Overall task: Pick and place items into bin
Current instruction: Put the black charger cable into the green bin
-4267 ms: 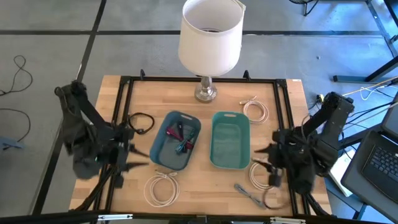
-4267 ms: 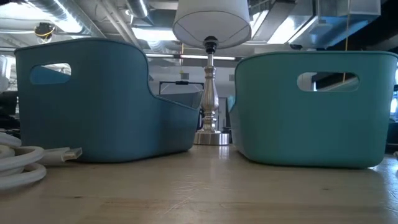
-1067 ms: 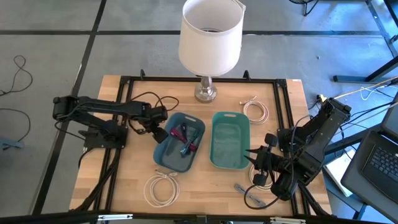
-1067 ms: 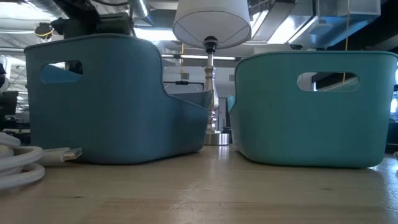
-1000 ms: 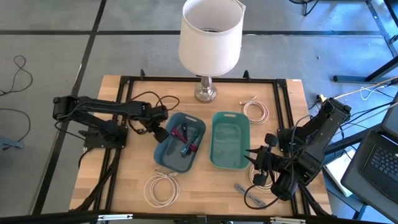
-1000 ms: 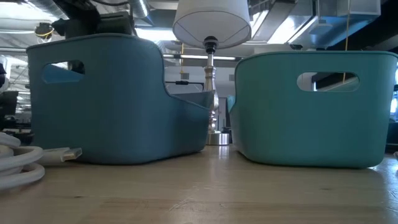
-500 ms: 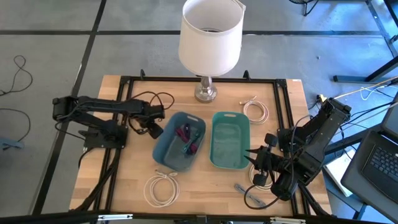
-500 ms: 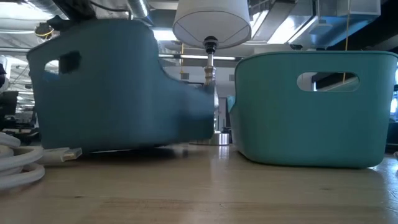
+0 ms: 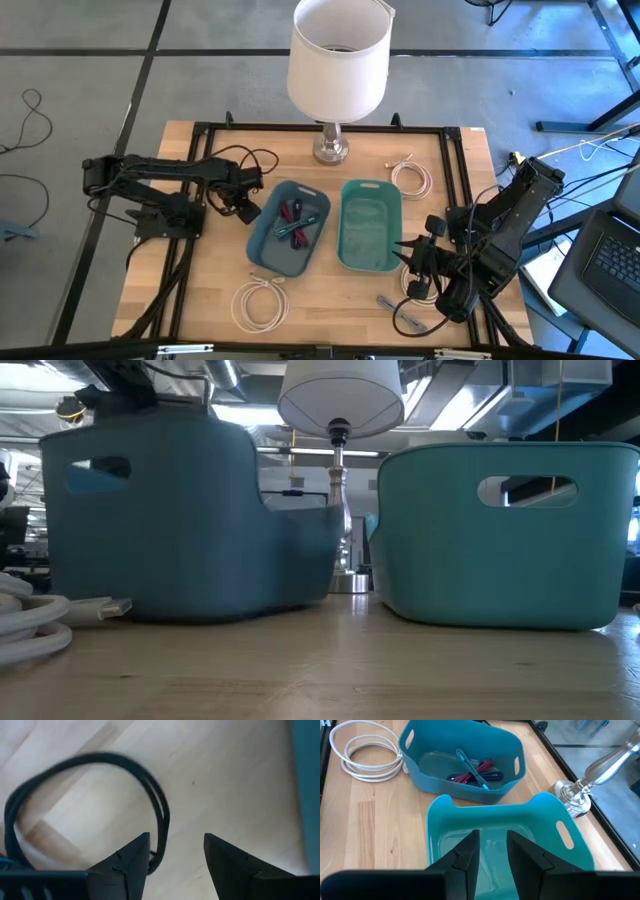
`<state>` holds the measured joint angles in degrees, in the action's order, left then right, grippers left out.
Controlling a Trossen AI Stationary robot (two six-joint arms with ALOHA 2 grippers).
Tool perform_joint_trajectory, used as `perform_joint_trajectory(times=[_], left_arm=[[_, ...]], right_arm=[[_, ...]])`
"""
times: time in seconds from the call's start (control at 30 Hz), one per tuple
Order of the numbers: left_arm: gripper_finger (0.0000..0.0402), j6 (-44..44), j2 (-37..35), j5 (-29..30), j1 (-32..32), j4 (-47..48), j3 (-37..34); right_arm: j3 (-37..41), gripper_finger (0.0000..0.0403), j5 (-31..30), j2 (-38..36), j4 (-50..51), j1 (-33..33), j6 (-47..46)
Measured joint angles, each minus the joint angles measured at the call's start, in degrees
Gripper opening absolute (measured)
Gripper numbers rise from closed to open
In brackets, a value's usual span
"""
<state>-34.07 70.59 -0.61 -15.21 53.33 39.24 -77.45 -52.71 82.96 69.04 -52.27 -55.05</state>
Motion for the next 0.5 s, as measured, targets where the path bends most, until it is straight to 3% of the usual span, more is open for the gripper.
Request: perform_joint_trajectory(times=[0.23,0.5], left_arm=[[0.0180,0.9,-4.2,-0.9,0.0,-2.2,0.0],[0.0180,-2.5,-6.5,5.5,-1.0,2.1,-0.1]], right_arm=[[0.0,0.0102,0.0,0.0,0.0,0.0,0.0],[0.0,0.0102,0.0,0.0,0.0,0.0,0.0]])
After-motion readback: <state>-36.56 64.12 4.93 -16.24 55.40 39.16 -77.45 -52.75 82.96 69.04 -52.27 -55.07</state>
